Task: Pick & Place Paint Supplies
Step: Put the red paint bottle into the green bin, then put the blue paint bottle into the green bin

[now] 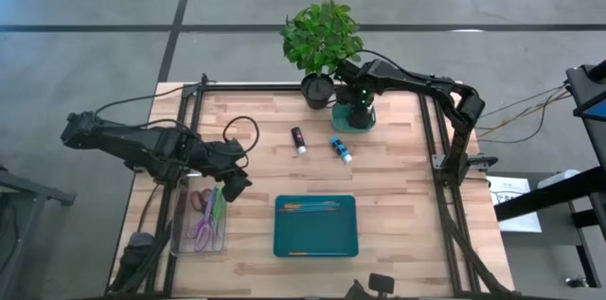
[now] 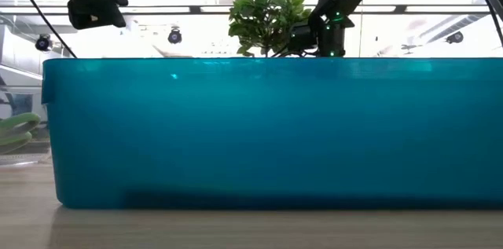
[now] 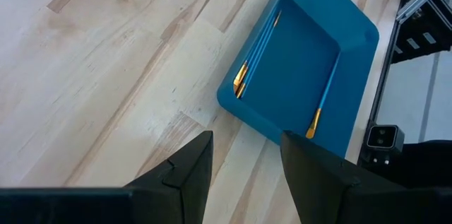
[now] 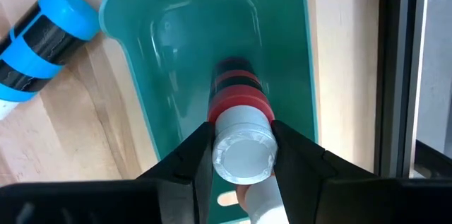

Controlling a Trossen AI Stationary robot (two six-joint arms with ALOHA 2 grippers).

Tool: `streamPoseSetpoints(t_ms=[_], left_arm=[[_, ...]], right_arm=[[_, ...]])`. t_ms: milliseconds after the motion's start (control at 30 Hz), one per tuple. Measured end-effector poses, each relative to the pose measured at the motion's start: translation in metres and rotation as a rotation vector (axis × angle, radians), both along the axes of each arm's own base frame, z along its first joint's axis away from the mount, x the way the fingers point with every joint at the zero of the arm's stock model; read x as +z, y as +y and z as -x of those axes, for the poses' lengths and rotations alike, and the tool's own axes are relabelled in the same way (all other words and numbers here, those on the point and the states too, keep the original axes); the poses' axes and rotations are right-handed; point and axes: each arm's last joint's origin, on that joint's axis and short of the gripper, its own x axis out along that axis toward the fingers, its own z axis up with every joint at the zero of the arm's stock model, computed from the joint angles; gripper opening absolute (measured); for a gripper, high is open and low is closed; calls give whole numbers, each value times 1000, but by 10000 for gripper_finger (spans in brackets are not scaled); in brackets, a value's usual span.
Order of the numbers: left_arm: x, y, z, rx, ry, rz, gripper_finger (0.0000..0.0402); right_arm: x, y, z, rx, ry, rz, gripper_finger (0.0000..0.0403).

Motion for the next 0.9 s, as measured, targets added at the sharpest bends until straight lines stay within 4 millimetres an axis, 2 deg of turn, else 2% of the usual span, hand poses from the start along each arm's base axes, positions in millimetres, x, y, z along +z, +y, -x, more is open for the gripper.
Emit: streamPoseSetpoints(t_ms=[100,267,333,633,900], left_arm=[[0,0,0,0,0,1,174],[0,0,-1,2,-8,4,174],[1,0,-1,2,-8,4,174],[1,0,-1,2,-11,4,174],[1,0,-1,0,-11,3,173]], right_arm=[[1,0,0,2,-1,1,113],[1,-1,-1,1,-3,13,179],[2,-1,-1,1,-4,14,194],[12,-1,-1,1,-48,43,204],[36,4,6,-40,-117,80,205]])
